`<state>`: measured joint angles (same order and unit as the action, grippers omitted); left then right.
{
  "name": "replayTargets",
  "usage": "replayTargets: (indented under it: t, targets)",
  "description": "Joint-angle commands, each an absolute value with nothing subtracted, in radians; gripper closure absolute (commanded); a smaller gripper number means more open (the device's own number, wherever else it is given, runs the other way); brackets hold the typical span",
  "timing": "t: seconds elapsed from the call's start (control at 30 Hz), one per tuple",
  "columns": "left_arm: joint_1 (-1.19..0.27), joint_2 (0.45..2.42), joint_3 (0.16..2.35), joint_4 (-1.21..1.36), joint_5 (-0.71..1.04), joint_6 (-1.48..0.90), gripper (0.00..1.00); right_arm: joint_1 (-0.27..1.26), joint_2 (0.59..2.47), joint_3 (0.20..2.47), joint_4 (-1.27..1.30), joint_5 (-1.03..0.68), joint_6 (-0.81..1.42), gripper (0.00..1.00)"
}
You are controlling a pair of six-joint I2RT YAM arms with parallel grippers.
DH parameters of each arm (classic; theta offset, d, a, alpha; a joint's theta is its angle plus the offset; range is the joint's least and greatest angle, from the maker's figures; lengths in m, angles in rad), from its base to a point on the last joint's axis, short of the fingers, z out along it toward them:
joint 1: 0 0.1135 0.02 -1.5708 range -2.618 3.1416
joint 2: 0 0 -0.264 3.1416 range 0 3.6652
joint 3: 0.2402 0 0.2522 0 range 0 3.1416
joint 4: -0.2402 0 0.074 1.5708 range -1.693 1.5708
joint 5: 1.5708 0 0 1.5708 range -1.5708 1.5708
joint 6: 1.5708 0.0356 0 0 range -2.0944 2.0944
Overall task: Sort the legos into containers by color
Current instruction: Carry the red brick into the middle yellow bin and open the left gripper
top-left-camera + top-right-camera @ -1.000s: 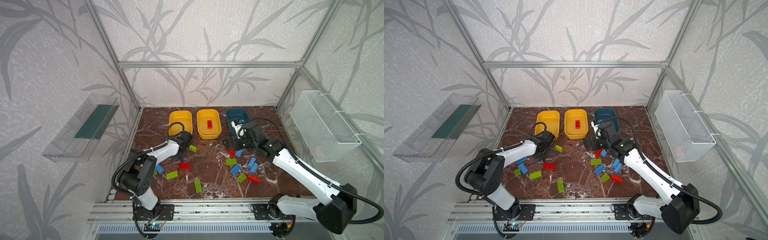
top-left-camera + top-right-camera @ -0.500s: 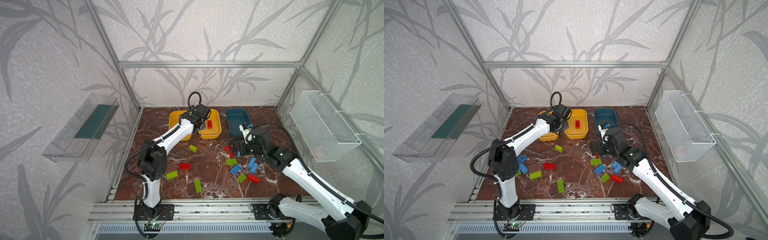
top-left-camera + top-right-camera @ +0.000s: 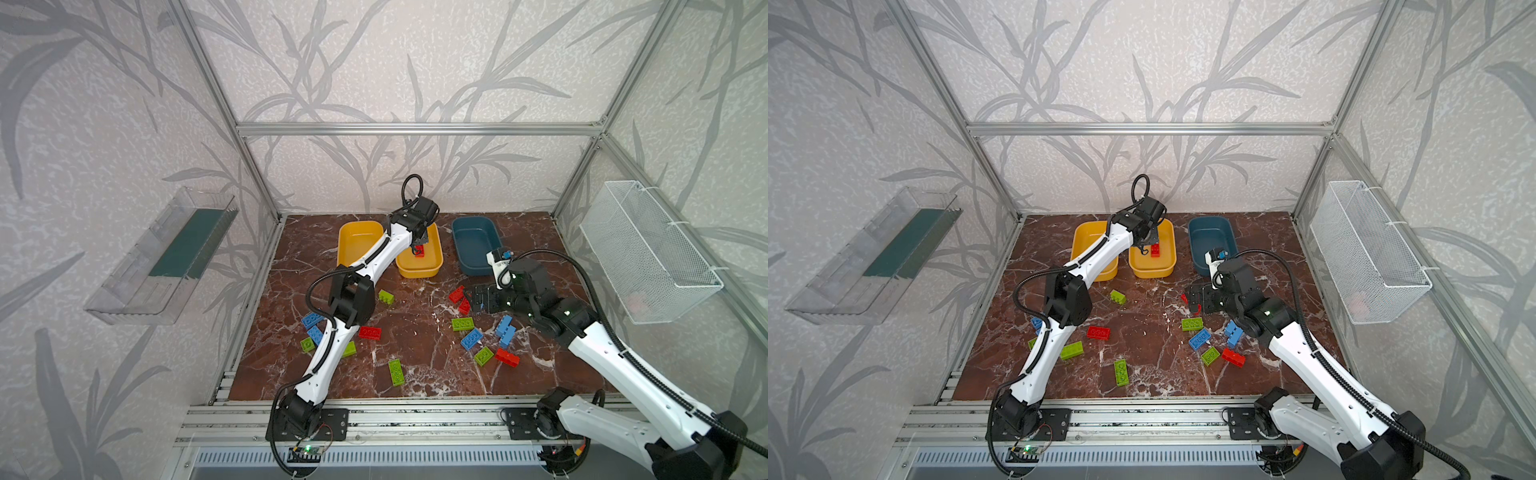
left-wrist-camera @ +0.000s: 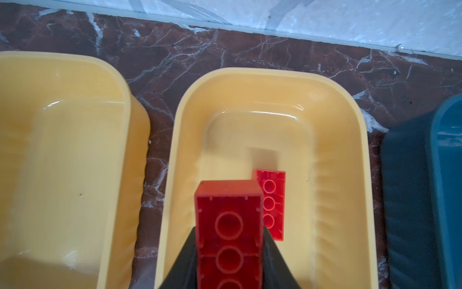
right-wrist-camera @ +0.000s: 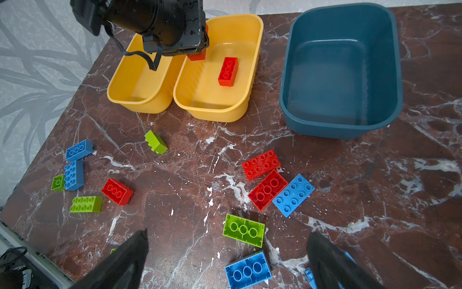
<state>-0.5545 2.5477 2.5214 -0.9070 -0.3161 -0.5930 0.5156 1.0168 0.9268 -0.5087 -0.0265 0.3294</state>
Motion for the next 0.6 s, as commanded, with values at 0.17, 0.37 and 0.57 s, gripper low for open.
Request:
replayTargets:
  t: [0.17,0.37,0.57]
  targets:
    - [-0.538,2.616,2.629,-0.903,-0.310,-0.558,0.35,0.476,1.011,0.914,-0.531,-0.032,0.327,0.01]
    - [-0.540,2.540,2.594,-0.900,-0.247,-0.561,0.30,0.474,1.009,0.908,-0.529,-0.040,0.325,0.01]
    - [-0.557,2.277,2.236,-0.809,-0.252,-0.576,0.30,0.475,0.977,0.901,-0.528,-0.088,0.349,0.01]
